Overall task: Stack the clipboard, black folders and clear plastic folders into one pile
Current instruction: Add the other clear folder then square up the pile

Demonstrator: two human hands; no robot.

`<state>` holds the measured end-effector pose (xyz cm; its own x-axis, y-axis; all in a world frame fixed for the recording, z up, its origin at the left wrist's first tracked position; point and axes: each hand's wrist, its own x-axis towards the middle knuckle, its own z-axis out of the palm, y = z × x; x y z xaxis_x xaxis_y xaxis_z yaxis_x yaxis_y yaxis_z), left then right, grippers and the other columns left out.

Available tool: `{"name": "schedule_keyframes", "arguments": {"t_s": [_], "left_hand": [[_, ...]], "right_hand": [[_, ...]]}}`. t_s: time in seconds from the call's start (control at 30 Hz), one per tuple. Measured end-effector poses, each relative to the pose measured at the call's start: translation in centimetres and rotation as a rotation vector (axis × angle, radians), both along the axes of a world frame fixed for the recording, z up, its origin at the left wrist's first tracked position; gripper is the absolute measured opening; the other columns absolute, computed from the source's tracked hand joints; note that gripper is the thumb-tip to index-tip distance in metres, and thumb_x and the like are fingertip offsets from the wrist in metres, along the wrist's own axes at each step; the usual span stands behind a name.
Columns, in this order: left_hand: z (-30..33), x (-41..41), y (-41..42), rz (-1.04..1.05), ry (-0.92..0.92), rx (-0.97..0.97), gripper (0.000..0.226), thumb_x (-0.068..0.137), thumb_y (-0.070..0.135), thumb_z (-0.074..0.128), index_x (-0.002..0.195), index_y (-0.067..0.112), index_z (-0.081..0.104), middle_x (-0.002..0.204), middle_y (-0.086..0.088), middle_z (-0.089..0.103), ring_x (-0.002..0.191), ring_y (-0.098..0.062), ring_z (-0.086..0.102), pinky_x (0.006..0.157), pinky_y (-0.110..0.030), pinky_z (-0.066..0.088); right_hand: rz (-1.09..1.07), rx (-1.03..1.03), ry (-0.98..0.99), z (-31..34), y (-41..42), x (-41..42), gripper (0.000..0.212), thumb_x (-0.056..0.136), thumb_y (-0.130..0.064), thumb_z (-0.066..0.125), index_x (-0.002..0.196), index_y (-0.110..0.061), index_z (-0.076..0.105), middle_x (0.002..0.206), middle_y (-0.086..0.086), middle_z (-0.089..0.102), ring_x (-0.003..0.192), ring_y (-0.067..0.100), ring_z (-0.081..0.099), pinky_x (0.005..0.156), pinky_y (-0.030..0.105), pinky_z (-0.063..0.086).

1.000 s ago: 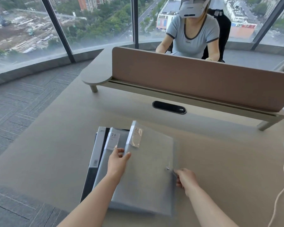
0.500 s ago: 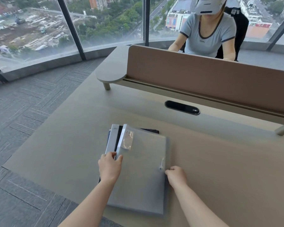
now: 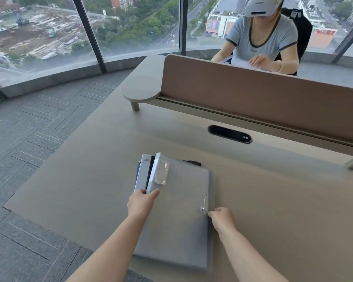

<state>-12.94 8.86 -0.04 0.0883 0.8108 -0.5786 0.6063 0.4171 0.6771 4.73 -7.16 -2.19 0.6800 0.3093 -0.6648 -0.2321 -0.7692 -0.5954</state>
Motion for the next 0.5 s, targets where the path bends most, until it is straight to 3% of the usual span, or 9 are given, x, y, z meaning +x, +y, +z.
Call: {"name": "schedule_keyframes", "arguments": {"t_s": [0.07,0.17,0.23,0.33,0.4,0.5], "left_hand": [[0.2,-0.2,0.5,0.024,-0.032,-0.014,0.043,0.055,0.050,0.069,0.072,0.010,0.061,0.068,-0.002,0.058,0.063,-0.025,0.054,0.064,-0.034,0.046],[0.8,-0.5,1.2,0.059,-0.047,0.027,0.035,0.062,0.045,0.071,0.084,0.018,0.070,0.085,-0.004,0.074,0.084,-0.028,0.070,0.080,-0.043,0.058],[1.1,-1.0,1.6,0.055,-0.010,0.069,0.032,0.064,0.048,0.068,0.085,0.024,0.068,0.091,-0.005,0.072,0.096,-0.030,0.067,0.084,-0.044,0.057],[0.6,-1.8,1.7,0.020,0.124,0.098,0.056,0.064,0.057,0.061,0.107,0.022,0.071,0.108,-0.004,0.065,0.112,-0.030,0.056,0.093,-0.045,0.052],[0.3,-2.0,1.4,0.012,0.173,0.096,0.053,0.077,0.052,0.063,0.117,0.019,0.068,0.121,-0.007,0.056,0.122,-0.031,0.046,0.100,-0.044,0.046],[-0.1,-2.4,0.9,0.011,0.147,0.090,0.052,0.082,0.051,0.062,0.123,0.020,0.061,0.127,-0.005,0.056,0.119,-0.029,0.051,0.099,-0.044,0.047]], "right_hand": [[-0.020,0.033,-0.014,0.2,0.3,0.0,0.040,0.075,-0.001,0.065,0.053,-0.018,0.038,0.053,0.000,0.035,0.057,0.019,0.026,0.053,0.031,0.017],[-0.030,0.080,-0.011,0.4,1.0,0.0,0.028,0.078,-0.007,0.068,0.061,-0.014,0.047,0.058,0.001,0.046,0.057,0.021,0.037,0.054,0.031,0.025],[-0.010,0.091,-0.012,0.6,1.7,-0.2,0.020,0.080,-0.008,0.066,0.067,-0.013,0.052,0.061,0.002,0.051,0.056,0.020,0.040,0.053,0.030,0.028],[0.036,0.077,0.002,0.8,2.5,-0.7,0.013,0.081,-0.008,0.065,0.072,-0.012,0.056,0.065,0.002,0.056,0.057,0.018,0.045,0.053,0.030,0.031],[0.057,0.073,0.010,0.9,2.9,-1.0,0.015,0.081,-0.009,0.066,0.070,-0.013,0.055,0.063,0.001,0.054,0.057,0.018,0.045,0.054,0.030,0.030],[0.072,0.074,0.008,0.7,3.3,-1.0,0.016,0.081,-0.011,0.066,0.069,-0.013,0.056,0.064,0.002,0.054,0.062,0.022,0.045,0.057,0.031,0.030]]}}
